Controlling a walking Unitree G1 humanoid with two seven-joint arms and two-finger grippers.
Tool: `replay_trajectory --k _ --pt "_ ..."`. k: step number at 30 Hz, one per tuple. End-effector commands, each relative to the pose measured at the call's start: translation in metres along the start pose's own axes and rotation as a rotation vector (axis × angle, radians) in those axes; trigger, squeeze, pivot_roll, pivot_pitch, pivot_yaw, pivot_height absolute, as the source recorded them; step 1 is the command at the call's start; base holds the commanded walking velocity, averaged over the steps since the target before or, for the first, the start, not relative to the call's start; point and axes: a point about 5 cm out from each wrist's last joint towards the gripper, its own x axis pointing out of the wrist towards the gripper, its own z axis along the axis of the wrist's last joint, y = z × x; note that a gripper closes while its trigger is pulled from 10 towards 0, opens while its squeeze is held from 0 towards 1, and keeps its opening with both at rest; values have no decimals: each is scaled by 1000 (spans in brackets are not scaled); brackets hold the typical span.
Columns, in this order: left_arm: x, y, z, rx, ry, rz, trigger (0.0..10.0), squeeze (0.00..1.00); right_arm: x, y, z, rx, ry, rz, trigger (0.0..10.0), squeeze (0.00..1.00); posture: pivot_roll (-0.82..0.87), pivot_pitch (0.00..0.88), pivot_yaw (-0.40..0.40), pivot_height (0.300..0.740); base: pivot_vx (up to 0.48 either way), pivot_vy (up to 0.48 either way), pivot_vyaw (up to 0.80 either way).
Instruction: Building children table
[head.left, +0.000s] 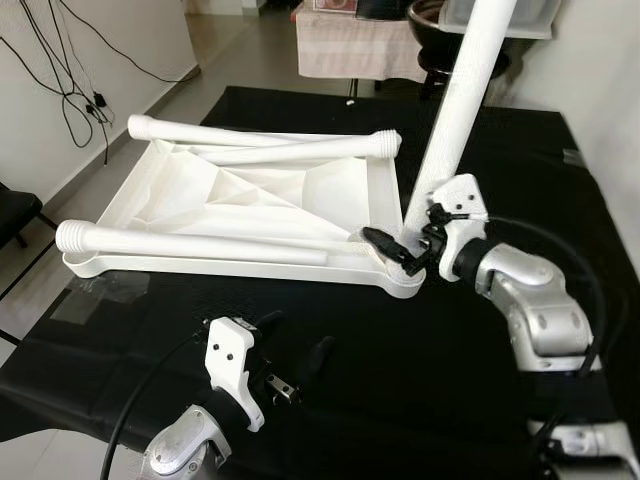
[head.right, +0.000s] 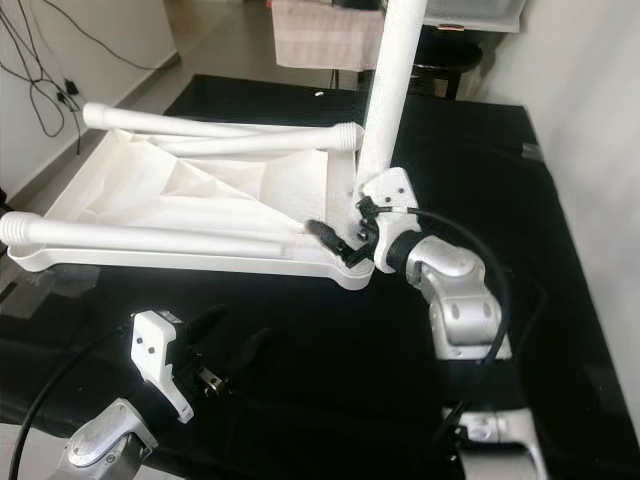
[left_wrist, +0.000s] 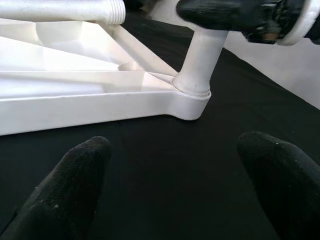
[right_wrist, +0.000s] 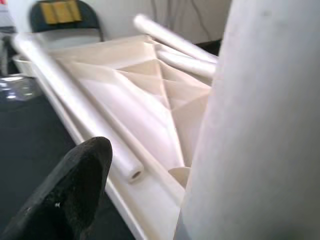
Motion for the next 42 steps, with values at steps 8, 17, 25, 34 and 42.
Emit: replay_trajectory --k 8,17,25,34,42 --pt "-4 -5 0 -8 2 6 10000 0 16 5 -4 10 -11 325 10000 0 103 132 -11 740 0 0 0" --pt "-6 -7 0 -8 6 9 10000 0 20 3 -15 77 -16 358 0 0 117 138 -12 740 0 0 0" --pt "-7 -7 1 -14 5 5 10000 0 -4 -1 -27 120 6 274 0 0 95 146 -9 740 0 0 0" --pt "-8 -4 2 -14 7 2 10000 0 -22 23 -77 189 205 -459 0 0 73 158 -1 740 0 0 0" --pt "-5 -3 1 -14 14 -10 10000 0 -38 48 -86 222 282 -586 0 0 60 140 -7 740 0 0 0"
